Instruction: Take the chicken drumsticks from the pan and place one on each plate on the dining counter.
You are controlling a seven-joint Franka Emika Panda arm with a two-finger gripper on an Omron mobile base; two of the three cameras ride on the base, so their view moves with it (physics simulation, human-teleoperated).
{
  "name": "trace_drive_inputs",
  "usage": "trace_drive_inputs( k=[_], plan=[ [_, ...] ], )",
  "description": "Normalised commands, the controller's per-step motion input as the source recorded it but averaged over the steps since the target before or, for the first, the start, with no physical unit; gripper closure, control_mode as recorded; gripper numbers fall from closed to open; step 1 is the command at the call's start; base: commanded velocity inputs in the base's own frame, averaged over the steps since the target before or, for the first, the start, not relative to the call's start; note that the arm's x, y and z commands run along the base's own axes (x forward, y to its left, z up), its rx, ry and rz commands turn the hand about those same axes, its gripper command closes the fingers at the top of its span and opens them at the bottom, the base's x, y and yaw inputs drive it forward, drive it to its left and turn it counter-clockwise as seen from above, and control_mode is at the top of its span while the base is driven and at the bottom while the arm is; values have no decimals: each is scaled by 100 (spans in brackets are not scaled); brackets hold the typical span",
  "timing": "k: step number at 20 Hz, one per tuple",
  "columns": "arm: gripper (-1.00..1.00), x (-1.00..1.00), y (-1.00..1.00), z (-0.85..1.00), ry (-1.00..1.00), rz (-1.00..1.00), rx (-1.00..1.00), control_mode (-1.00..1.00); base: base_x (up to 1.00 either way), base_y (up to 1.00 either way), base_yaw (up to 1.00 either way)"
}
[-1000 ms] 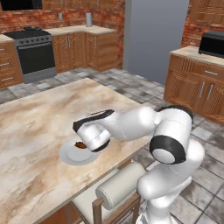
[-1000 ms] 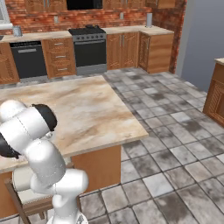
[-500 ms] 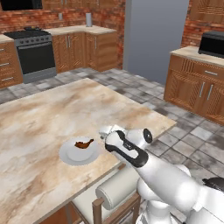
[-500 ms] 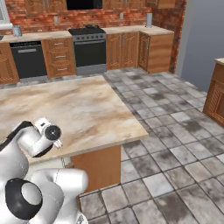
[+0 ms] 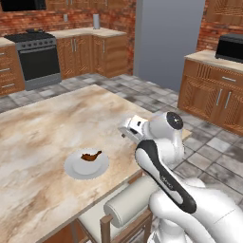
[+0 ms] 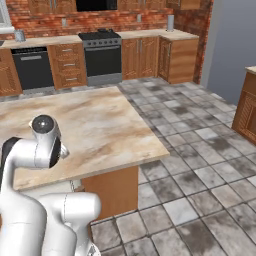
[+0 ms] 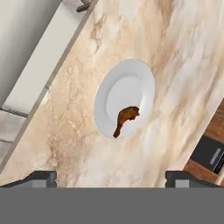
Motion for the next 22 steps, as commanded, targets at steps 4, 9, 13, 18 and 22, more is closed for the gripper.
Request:
trace_drive_inputs(
  k=[4, 9, 13, 18, 22],
  plan=[
    [-100, -82, -58, 100, 22, 1, -42, -100, 0, 0, 0],
    [-100, -100, -61, 52, 18, 0, -46, -100, 0, 0, 0],
    [-100, -100, -85, -48, -25, 0, 0, -100, 0, 0, 0],
    [-100, -60, -44, -45, -16, 0, 11, -100, 0, 0, 0],
    [-100, -3, -11, -13, 0, 0, 4, -100, 0, 0, 0]
  ],
)
